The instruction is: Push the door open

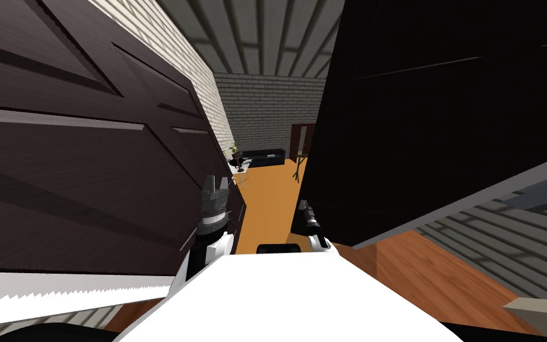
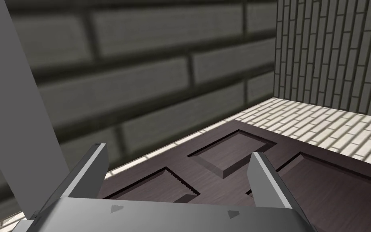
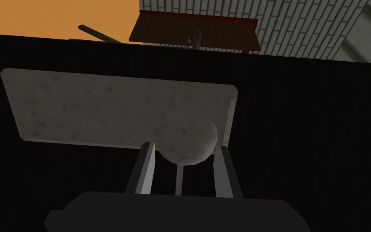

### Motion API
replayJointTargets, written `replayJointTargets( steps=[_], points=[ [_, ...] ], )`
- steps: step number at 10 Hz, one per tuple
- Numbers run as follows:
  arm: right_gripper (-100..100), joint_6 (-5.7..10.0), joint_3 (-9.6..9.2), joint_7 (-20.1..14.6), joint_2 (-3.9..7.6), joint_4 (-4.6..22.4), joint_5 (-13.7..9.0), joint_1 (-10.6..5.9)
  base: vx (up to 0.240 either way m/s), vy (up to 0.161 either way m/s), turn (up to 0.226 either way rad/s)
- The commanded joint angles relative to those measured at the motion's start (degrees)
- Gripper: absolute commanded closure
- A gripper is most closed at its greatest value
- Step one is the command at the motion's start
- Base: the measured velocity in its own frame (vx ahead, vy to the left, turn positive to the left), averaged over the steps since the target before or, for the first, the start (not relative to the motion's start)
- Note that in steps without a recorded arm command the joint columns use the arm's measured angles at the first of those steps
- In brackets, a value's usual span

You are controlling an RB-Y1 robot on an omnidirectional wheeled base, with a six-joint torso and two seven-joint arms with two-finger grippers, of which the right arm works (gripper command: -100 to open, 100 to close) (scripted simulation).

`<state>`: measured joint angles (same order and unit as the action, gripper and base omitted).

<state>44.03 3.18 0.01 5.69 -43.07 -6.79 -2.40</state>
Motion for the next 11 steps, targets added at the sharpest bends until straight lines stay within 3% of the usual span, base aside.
replayJointTargets(
  steps=[1,2,3,9,11],
  points=[
    [100,0.13,1.82,0.79,0.24,0.09,-0.74,-0.21,0.194,0.07,-0.084],
    [100,0.11,2.51,1.03,0.22,0.24,-1.05,-0.31,0.187,0.08,-0.094],
    [-100,-1.25,1.84,1.07,-0.23,-1.97,-0.79,0.83,-0.035,0.11,-0.066],
    [-100,-1.2,1.68,1.14,-0.85,-2.73,-0.84,1.54,-0.193,0.084,-0.028],
    [-100,-0.71,1.85,1.25,-0.79,-2.52,-0.93,1.69,0.132,-0.011,0.026]
  ],
)
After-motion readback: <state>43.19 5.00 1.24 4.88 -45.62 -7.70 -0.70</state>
